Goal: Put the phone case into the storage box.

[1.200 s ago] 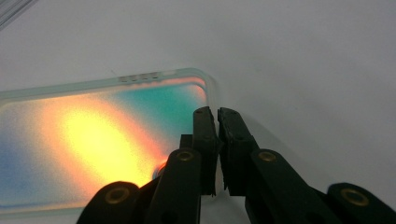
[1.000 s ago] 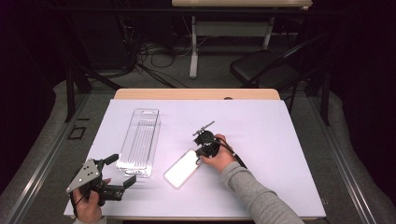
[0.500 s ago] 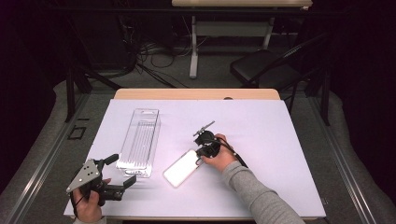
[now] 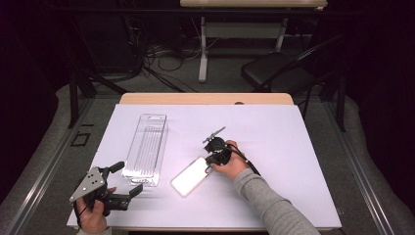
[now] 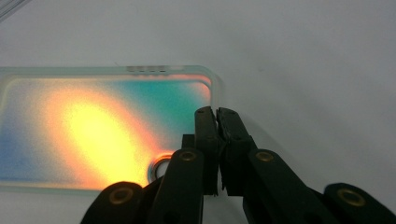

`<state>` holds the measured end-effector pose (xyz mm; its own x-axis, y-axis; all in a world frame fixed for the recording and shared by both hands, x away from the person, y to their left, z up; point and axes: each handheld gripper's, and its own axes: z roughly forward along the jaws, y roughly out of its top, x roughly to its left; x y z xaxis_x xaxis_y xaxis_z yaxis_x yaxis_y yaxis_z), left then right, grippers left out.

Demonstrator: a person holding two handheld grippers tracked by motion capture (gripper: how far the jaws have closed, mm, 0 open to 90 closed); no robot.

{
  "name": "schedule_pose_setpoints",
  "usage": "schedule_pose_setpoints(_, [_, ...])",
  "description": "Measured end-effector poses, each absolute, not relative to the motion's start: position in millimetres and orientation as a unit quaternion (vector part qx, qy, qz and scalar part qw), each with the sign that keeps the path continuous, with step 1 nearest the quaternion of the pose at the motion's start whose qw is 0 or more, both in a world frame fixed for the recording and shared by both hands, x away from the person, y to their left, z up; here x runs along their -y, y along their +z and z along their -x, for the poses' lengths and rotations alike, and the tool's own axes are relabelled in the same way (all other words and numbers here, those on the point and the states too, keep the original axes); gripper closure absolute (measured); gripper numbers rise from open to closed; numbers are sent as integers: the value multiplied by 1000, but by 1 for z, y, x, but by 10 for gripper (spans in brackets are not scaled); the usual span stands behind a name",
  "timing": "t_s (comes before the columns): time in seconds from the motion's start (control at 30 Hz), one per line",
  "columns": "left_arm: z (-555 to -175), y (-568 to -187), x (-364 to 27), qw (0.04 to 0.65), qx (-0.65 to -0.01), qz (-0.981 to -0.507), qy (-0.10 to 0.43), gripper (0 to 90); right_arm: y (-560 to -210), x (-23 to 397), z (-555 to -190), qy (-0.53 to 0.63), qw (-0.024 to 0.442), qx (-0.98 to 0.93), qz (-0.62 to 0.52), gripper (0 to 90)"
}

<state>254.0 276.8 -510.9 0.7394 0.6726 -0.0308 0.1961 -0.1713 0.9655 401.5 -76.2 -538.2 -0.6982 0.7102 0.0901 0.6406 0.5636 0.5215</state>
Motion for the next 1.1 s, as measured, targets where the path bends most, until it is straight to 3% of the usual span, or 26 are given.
schedule_pose_setpoints(1.1, [-254,-511,-277,572,-295,-737,207,3,-538,78,-403,270,52,-885,-376,877])
